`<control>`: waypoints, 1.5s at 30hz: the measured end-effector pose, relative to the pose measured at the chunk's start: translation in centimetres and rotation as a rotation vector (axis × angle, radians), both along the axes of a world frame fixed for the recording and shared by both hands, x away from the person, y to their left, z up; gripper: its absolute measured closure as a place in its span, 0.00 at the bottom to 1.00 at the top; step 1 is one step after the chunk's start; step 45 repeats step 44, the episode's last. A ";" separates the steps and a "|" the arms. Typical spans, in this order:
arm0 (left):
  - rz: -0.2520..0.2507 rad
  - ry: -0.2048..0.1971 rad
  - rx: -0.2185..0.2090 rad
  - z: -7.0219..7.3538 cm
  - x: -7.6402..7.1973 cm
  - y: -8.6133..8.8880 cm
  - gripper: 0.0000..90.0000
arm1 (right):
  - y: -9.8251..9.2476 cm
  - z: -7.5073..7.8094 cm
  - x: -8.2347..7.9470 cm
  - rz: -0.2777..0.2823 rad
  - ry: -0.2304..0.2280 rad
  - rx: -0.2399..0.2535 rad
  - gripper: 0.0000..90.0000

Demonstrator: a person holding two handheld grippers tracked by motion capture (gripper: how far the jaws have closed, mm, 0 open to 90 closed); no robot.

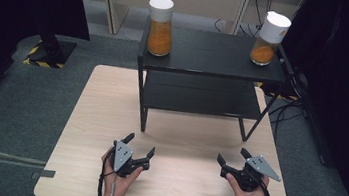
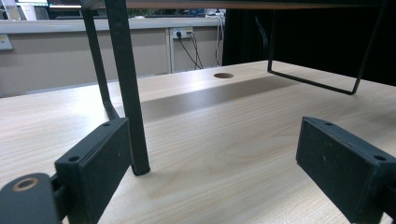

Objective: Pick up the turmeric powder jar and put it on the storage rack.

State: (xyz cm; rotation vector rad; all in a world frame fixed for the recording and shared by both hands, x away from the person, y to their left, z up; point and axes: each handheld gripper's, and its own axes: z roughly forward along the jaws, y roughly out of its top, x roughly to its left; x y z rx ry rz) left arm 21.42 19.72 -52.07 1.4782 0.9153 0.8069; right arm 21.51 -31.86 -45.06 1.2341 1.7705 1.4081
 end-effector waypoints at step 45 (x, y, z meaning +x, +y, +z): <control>-0.003 0.001 0.002 0.0 0.0 0.0 0.11 | 0.1 -2.7 -1.3 0.001 0.017 -0.031 0.05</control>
